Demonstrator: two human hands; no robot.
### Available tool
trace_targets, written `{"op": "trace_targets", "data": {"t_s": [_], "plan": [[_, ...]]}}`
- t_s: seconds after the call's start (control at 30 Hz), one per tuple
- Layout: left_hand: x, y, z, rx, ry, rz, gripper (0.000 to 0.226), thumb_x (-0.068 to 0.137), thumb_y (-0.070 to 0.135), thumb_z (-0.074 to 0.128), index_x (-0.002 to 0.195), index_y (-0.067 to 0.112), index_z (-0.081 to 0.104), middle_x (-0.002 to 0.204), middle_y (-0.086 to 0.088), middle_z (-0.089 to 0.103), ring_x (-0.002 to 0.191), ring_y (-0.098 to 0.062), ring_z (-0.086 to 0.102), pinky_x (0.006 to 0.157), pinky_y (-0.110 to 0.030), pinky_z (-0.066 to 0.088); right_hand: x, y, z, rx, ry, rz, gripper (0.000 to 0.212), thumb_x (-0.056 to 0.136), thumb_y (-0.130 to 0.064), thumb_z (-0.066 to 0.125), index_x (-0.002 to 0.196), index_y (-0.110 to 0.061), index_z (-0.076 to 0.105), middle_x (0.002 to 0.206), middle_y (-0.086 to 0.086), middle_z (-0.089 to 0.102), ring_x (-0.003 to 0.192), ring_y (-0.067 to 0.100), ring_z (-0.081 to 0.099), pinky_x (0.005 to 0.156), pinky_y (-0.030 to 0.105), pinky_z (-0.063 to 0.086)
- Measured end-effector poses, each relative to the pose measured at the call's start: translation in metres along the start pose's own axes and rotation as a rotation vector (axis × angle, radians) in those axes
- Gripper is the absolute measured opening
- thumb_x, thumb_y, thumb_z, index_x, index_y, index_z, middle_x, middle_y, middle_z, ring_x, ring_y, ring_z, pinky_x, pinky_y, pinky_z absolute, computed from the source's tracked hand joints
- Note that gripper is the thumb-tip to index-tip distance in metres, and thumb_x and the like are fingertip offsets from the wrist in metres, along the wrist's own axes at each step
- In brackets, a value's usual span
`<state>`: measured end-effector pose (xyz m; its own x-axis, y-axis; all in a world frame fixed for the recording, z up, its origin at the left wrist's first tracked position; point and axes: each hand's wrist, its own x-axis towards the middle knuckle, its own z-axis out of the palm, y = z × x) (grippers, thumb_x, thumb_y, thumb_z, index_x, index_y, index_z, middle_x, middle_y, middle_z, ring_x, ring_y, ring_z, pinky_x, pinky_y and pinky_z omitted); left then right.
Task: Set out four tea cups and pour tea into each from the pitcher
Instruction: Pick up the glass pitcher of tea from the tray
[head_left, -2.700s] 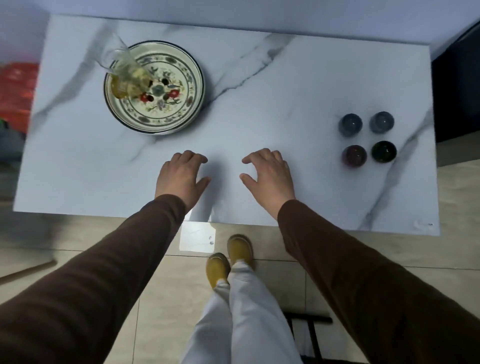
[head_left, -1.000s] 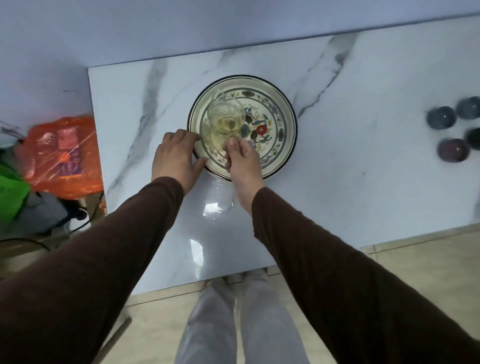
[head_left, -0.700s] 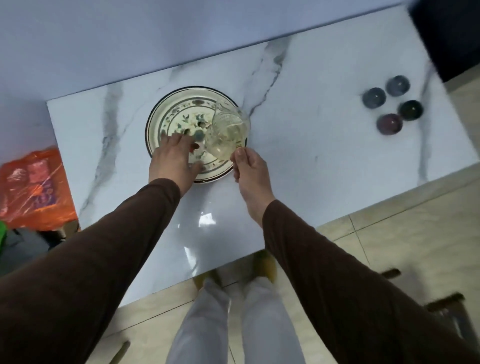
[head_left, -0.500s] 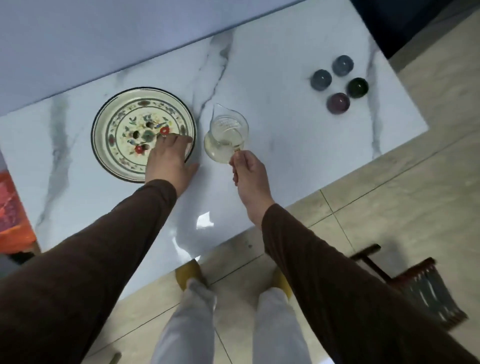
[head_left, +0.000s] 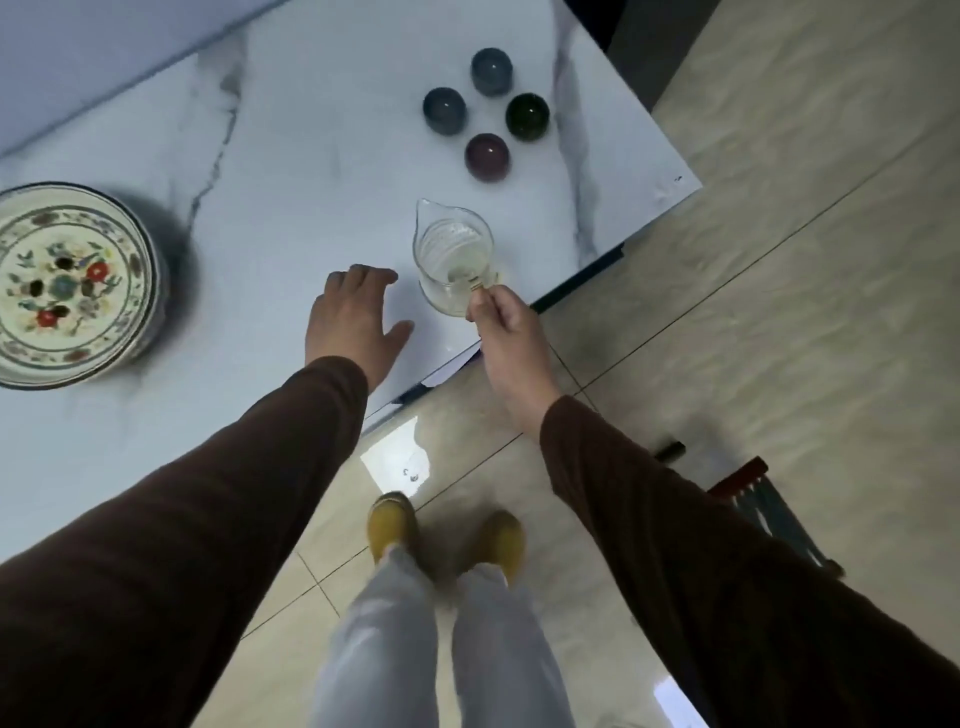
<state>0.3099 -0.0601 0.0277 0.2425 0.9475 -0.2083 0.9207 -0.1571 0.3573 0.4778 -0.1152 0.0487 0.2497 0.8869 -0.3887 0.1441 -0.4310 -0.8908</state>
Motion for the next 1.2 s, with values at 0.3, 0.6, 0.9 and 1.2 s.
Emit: {"op": "trace_targets", "data": {"t_s": [0.3, 0.6, 0.9, 1.2], "plan": [[0.081, 0.032, 0.006, -0.049, -0.013, -0.033, 0.052, 0.083, 0.031, 0.065, 0.131, 0.014, 0.050, 0.130, -0.008, 0.053, 0.122, -0.032, 0.044, 0.098, -0.045, 0.042, 0.070, -0.016, -0.034, 0.007, 0.017, 0.001, 0.034, 0.100, -0.035, 0.046, 0.081, -0.007, 0.050, 0.056, -0.015, 0.038, 0.057, 0.004, 0.035, 0.052, 0.020, 0.033], [0.156, 0.037, -0.009, -0.119, 0.004, -0.103, 0.052, 0.083, 0.029, 0.065, 0.130, 0.013, 0.050, 0.130, -0.008, 0.053, 0.122, -0.031, 0.044, 0.098, -0.044, 0.042, 0.150, -0.059, -0.047, -0.018, -0.051, -0.007, 0.031, 0.102, -0.029, 0.044, 0.089, -0.003, 0.053, 0.061, -0.010, 0.038, 0.061, 0.008, 0.036, 0.058, 0.027, 0.033], [0.193, 0.060, -0.004, -0.139, 0.064, -0.263, 0.052, 0.083, 0.029, 0.066, 0.130, 0.012, 0.051, 0.129, -0.009, 0.054, 0.120, -0.032, 0.046, 0.096, -0.045, 0.042, 0.223, -0.078, -0.085, -0.075, -0.240, -0.074, 0.022, 0.103, -0.025, 0.043, 0.096, -0.011, 0.059, 0.057, -0.029, 0.052, 0.060, -0.006, 0.047, 0.061, 0.013, 0.035], [0.226, 0.107, 0.015, -0.172, 0.210, -0.458, 0.052, 0.083, 0.029, 0.068, 0.129, 0.013, 0.051, 0.127, -0.010, 0.054, 0.119, -0.032, 0.044, 0.099, -0.042, 0.040, 0.309, -0.087, -0.150, -0.198, -0.432, -0.280, 0.019, 0.101, -0.024, 0.049, 0.087, -0.017, 0.058, 0.070, -0.013, 0.055, 0.064, -0.002, 0.048, 0.066, 0.027, 0.039]]}}
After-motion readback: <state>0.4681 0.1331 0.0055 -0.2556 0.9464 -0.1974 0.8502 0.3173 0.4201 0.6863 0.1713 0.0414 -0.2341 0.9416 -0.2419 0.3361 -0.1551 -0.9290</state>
